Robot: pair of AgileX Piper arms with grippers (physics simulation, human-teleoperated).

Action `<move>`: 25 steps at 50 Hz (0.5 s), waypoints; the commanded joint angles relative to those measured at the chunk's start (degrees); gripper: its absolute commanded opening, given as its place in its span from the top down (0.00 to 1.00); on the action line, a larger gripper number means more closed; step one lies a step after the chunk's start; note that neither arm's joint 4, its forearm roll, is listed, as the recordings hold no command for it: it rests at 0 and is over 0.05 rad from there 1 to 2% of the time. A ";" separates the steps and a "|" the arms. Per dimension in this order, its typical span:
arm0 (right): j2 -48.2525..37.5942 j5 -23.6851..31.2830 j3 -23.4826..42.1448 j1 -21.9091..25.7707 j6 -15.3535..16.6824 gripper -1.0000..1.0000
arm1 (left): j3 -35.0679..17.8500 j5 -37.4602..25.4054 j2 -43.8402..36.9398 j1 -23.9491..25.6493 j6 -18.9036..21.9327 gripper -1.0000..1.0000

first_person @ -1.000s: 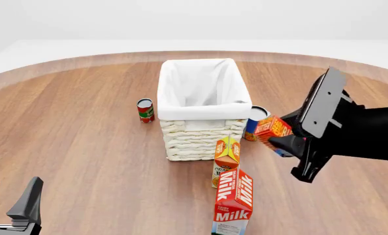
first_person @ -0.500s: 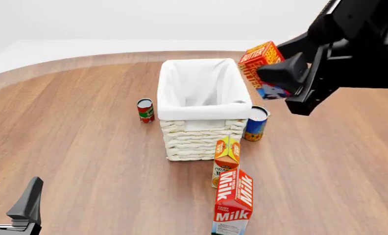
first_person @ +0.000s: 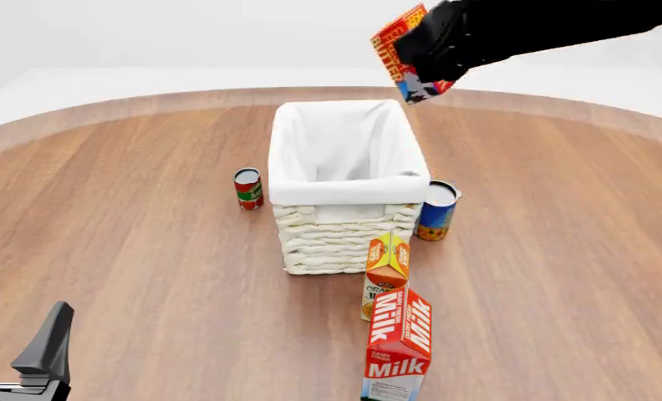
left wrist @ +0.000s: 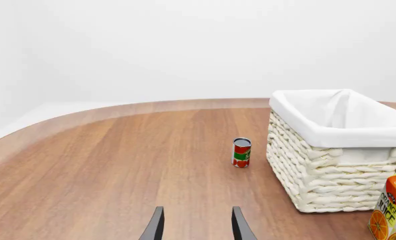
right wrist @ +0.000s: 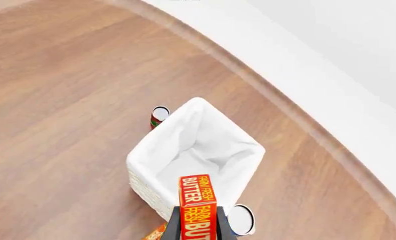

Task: Pick up the butter and put it in the basket.

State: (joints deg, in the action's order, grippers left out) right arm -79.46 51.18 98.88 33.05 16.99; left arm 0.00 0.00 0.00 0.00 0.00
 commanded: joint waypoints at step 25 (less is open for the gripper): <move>-19.92 6.05 22.92 1.59 -6.96 1.00 | 0.00 0.00 0.00 0.00 0.00 0.00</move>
State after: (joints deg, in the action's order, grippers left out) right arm -94.72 55.76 115.29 34.02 11.66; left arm 0.00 0.00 0.00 0.00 0.00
